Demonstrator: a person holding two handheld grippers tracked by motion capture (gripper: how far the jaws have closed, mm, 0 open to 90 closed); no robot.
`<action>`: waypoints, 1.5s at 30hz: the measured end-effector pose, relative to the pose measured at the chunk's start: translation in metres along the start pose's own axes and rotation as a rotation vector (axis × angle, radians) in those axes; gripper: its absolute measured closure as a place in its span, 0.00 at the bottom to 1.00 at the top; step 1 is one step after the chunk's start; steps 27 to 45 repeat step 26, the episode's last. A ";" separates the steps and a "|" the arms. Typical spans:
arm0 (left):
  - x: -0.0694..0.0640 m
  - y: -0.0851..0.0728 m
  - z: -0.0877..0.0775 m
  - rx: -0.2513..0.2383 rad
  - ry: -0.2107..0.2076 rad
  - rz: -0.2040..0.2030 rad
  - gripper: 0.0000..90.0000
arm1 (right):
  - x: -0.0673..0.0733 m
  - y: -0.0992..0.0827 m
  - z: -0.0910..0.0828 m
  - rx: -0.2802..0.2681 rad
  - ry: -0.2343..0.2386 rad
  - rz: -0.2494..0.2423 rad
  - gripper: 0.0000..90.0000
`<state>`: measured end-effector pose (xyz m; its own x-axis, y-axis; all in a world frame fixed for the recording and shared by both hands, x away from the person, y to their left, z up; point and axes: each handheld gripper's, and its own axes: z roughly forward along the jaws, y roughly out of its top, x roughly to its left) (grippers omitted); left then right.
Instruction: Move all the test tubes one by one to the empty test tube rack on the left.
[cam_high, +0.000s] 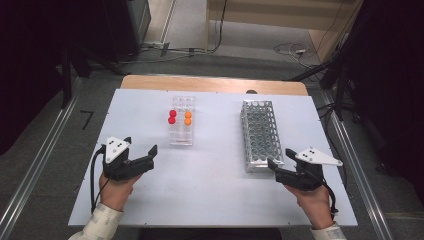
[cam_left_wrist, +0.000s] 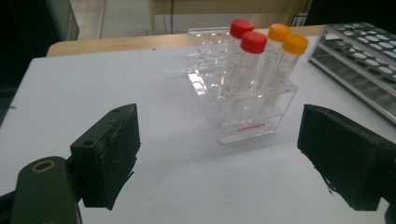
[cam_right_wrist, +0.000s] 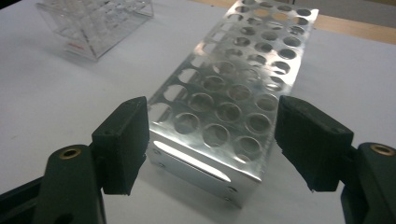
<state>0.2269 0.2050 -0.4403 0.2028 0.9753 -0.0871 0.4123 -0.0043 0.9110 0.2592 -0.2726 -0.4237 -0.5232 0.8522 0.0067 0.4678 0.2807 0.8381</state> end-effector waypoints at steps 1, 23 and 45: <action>0.004 -0.002 -0.003 0.002 0.011 -0.006 0.14 | -0.003 -0.002 -0.002 0.000 -0.009 0.005 0.28; 0.053 -0.038 -0.021 0.082 0.150 -0.033 0.14 | -0.088 -0.058 -0.033 0.044 -0.242 0.223 0.28; 0.053 -0.039 -0.018 0.102 0.149 -0.029 0.13 | -0.090 -0.059 -0.034 0.041 -0.248 0.228 0.27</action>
